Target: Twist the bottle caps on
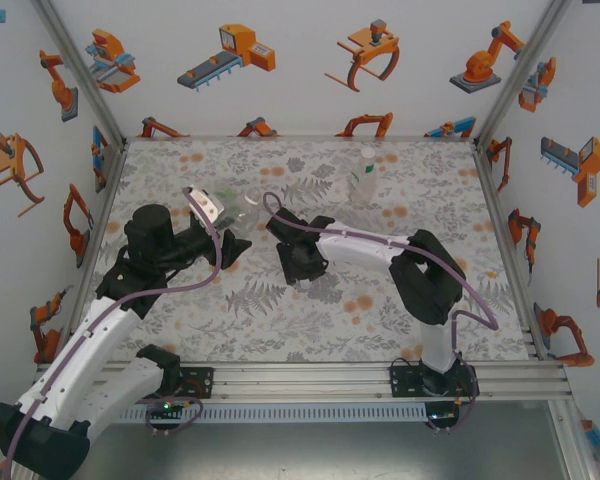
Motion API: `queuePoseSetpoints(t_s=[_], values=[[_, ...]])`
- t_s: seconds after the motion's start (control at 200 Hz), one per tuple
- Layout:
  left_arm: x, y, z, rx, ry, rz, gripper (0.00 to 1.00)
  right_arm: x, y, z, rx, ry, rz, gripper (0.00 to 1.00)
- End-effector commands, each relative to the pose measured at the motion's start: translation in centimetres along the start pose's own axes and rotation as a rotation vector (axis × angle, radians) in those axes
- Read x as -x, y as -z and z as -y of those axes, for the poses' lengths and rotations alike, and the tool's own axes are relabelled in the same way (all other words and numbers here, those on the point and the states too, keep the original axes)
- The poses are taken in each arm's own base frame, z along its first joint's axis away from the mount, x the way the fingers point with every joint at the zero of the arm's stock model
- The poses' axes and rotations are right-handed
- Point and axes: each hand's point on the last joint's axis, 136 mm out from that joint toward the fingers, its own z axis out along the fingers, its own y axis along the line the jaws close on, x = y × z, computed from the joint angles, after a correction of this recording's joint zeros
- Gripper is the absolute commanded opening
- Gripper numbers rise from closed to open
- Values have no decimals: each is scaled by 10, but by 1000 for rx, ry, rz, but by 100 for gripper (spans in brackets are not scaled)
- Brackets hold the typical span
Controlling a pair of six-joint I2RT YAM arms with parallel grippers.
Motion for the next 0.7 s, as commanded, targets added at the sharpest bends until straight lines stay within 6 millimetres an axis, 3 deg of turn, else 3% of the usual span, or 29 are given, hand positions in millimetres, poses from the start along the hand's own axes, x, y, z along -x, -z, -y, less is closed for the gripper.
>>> queuePoseSetpoints(t_s=[0.0,0.696], values=[[14,5,2,-9,-10,46,11,-1,1,0,-34,30,-12,48],[13,4,1,-9,-8,43,11,0,3,3,-71,60,-6,49]])
